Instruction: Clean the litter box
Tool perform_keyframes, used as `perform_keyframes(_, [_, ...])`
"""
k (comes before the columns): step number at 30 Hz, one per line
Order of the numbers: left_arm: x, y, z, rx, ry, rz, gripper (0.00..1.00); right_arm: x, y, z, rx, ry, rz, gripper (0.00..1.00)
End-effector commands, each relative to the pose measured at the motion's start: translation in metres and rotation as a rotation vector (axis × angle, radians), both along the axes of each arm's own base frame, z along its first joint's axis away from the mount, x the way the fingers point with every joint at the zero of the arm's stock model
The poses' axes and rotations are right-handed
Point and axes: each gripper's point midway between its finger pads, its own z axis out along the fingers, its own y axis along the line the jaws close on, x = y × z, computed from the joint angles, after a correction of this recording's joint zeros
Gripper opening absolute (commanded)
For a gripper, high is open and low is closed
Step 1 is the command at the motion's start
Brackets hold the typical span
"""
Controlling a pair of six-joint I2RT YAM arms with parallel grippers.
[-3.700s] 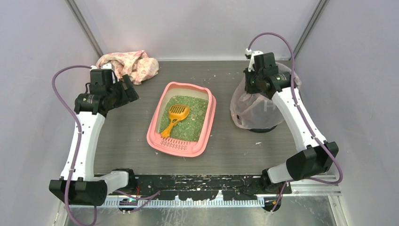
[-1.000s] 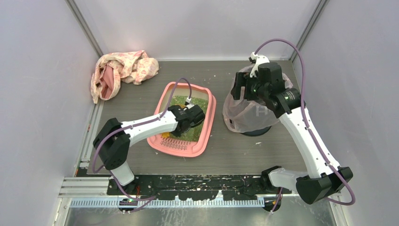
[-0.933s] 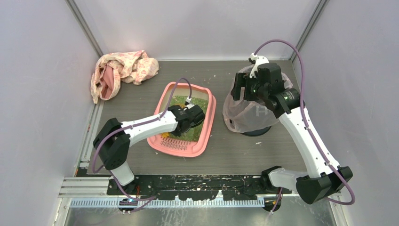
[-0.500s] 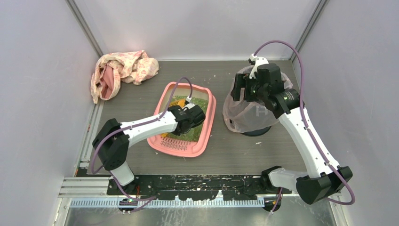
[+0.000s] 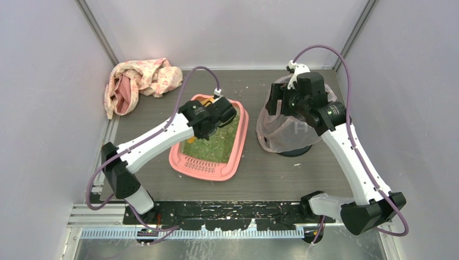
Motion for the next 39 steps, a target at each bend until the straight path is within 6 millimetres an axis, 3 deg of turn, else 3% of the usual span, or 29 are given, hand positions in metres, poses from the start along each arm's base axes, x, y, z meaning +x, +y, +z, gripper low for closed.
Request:
perform_keyframes(1, [-0.019,-0.003,0.052,-0.104,0.057,-0.057,0.00,0.008,0.005,0.042,0.048,-0.113,0.014,0.85])
perform_keyframes(5, [-0.029,-0.016,0.097,-0.253,0.082,-0.106,0.00,0.009,0.021,0.058,0.100,-0.143,0.086,0.85])
perform_keyframes(9, [-0.035,-0.040,0.130,-0.603,0.146,-0.117,0.00,0.009,0.048,0.081,0.205,-0.184,0.206,0.85])
perform_keyframes(15, [-0.034,-0.061,0.154,-0.879,0.191,-0.179,0.00,-0.002,0.088,0.116,0.334,-0.233,0.450,0.86])
perform_keyframes(19, [-0.045,-0.077,0.174,-1.116,0.273,-0.282,0.00,-0.010,0.100,0.117,0.342,-0.237,0.612,0.88])
perform_keyframes(25, [-0.057,-0.088,0.184,-1.258,0.366,-0.396,0.00,-0.003,0.099,0.106,0.382,-0.185,0.697,0.88])
perform_keyframes(31, [-0.080,-0.088,0.214,-1.381,0.420,-0.547,0.00,0.010,0.091,0.106,0.422,-0.172,0.735,0.87])
perform_keyframes(39, [-0.092,-0.089,0.206,-1.436,0.503,-0.560,0.00,0.012,0.095,0.106,0.456,-0.165,0.775,0.85])
